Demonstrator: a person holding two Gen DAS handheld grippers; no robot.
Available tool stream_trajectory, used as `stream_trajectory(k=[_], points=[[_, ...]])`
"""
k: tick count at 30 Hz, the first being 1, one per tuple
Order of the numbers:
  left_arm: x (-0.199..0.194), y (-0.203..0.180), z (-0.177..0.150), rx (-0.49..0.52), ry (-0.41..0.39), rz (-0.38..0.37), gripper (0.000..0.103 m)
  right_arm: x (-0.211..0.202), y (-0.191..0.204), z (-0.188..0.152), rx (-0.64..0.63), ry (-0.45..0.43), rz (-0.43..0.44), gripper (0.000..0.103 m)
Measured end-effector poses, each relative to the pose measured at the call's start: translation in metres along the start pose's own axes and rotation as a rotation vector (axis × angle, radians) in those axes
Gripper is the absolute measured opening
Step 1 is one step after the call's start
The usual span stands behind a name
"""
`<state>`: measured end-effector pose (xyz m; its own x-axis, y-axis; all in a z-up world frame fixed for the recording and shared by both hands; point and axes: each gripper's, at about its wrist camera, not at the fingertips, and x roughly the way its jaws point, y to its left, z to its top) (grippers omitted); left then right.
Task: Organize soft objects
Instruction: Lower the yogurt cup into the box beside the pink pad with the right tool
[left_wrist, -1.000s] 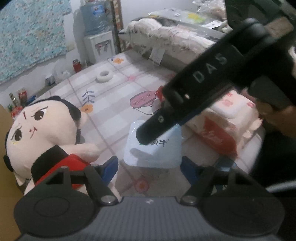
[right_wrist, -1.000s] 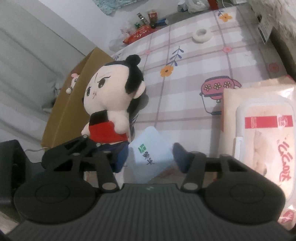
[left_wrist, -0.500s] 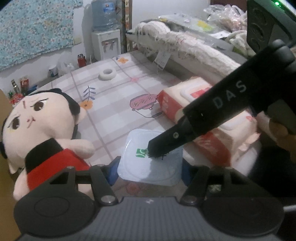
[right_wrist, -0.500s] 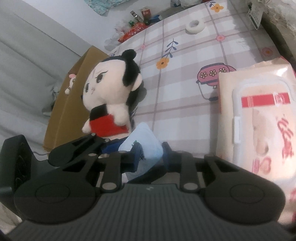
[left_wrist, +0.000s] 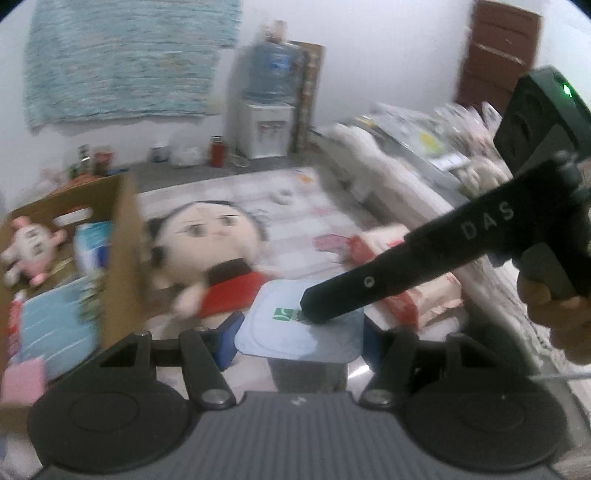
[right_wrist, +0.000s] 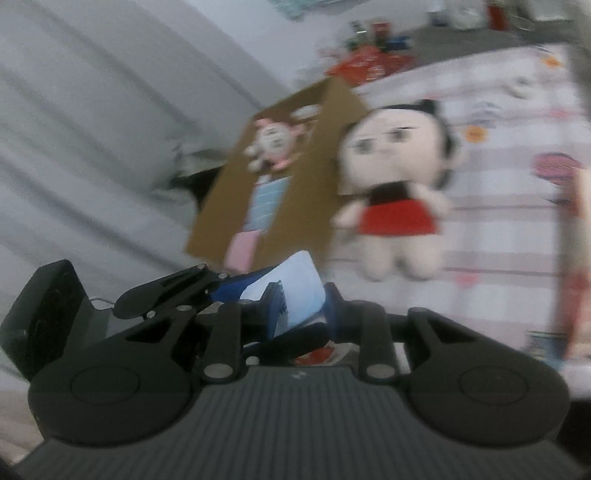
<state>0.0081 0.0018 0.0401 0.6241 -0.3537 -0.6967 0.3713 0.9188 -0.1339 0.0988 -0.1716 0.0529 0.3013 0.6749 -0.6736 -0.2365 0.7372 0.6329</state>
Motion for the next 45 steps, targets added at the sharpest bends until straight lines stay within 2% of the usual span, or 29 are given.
stream_trajectory(k=[5, 10, 15, 21, 27, 32, 38, 45], points=[[-0.045, 0.048, 0.0, -0.069, -0.051, 0.113, 0.064, 0.04, 0.055, 0.021, -0.076, 0.055, 0.102, 0.024], [-0.063, 0.111, 0.013, -0.16, -0.064, 0.179, 0.064, 0.095, 0.11, 0.065, -0.155, 0.131, 0.161, 0.024], [-0.04, 0.186, 0.017, -0.298, 0.042, 0.165, 0.064, 0.173, 0.135, 0.11, -0.162, 0.26, 0.135, 0.025], [0.01, 0.252, 0.0, -0.419, 0.216, 0.118, 0.064, 0.264, 0.122, 0.132, -0.092, 0.448, 0.058, 0.025], [0.046, 0.274, -0.008, -0.452, 0.31, 0.13, 0.064, 0.315, 0.11, 0.136, -0.079, 0.535, -0.002, 0.026], [0.058, 0.282, -0.013, -0.47, 0.357, 0.129, 0.065, 0.332, 0.103, 0.136, -0.086, 0.573, -0.017, 0.026], [0.082, 0.291, -0.023, -0.536, 0.47, 0.098, 0.066, 0.35, 0.09, 0.127, -0.056, 0.648, -0.045, 0.027], [0.075, 0.29, -0.026, -0.549, 0.455, 0.124, 0.072, 0.353, 0.09, 0.124, -0.056, 0.66, -0.042, 0.033]])
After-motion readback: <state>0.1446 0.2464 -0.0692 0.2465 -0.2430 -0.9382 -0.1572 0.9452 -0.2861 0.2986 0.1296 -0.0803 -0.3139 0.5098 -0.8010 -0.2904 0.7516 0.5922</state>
